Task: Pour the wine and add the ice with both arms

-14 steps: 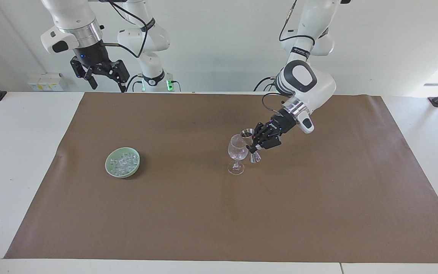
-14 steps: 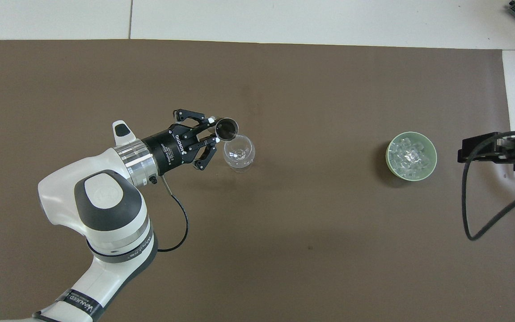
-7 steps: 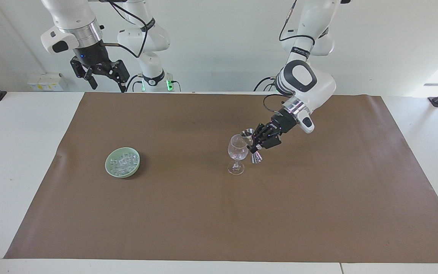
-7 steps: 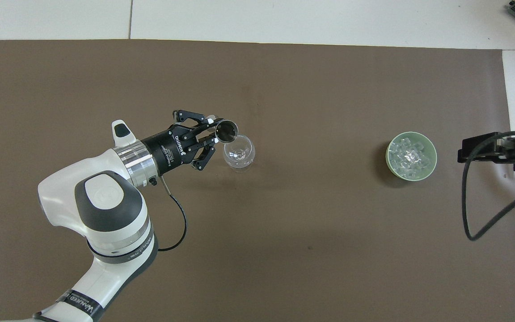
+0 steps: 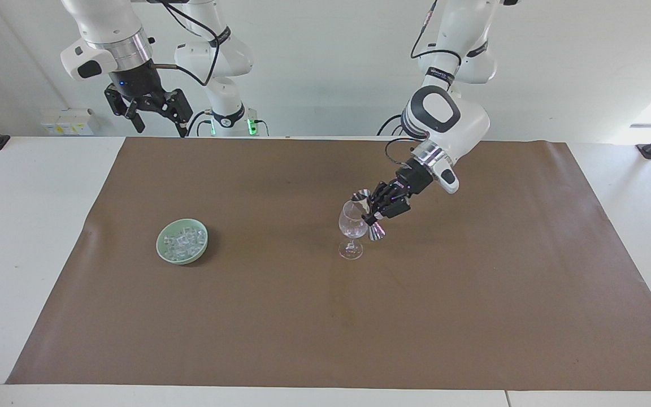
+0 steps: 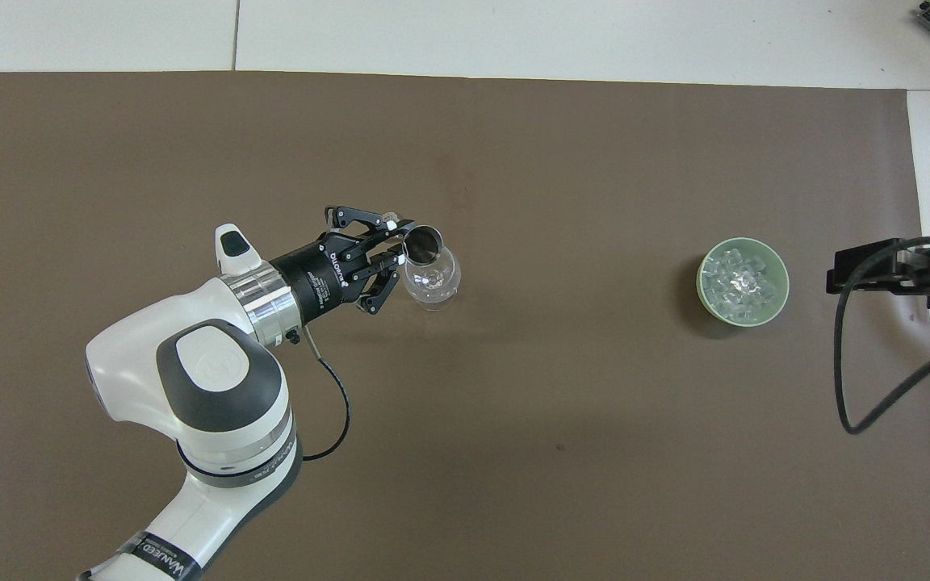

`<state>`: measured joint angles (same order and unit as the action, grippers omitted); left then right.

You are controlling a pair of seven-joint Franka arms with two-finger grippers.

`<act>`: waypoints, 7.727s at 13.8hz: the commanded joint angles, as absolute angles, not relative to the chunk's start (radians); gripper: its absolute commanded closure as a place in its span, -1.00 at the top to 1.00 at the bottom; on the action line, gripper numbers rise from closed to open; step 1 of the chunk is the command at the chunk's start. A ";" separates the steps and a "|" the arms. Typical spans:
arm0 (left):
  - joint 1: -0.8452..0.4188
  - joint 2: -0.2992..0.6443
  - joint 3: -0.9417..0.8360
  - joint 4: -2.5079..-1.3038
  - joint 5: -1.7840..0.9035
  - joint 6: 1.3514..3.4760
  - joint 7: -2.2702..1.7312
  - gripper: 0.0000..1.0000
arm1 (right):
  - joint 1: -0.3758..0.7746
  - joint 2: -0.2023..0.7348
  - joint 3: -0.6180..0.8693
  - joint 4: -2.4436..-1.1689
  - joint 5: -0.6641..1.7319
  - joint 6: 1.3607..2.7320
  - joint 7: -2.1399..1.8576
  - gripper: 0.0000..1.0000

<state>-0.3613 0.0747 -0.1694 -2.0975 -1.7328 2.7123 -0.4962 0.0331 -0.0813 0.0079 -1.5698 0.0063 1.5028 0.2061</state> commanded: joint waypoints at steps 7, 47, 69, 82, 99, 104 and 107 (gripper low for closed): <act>-0.380 0.046 -0.153 -2.123 -1.761 2.752 -0.324 -1.00 | 0.032 -0.101 0.011 -1.594 -0.005 1.516 0.206 1.00; -0.494 0.078 -0.155 -2.071 -1.746 3.091 -0.172 -1.00 | 0.032 -0.101 0.011 -1.594 -0.005 1.516 0.206 1.00; -0.495 0.083 -0.155 -2.046 -1.743 3.085 0.001 -1.00 | 0.032 -0.101 0.011 -1.595 -0.005 1.516 0.206 1.00; -0.500 0.087 -0.153 -2.036 -1.720 3.077 0.087 -1.00 | 0.032 -0.101 0.011 -1.594 -0.005 1.516 0.206 1.00; -0.494 0.100 -0.153 -2.020 -1.684 3.062 0.144 -1.00 | 0.032 -0.101 0.011 -1.595 -0.005 1.516 0.206 1.00; -0.492 0.097 -0.155 -2.020 -1.686 3.062 0.144 -1.00 | 0.032 -0.101 0.011 -1.594 -0.005 1.516 0.206 1.00; -0.491 0.095 -0.153 -2.023 -1.686 3.062 0.144 -1.00 | 0.032 -0.101 0.011 -1.594 -0.005 1.516 0.206 1.00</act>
<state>-0.4804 0.0919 -0.1676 -2.0337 -1.6924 3.0652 0.1357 0.0331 -0.0813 0.0079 -1.5698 0.0063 1.5028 0.2061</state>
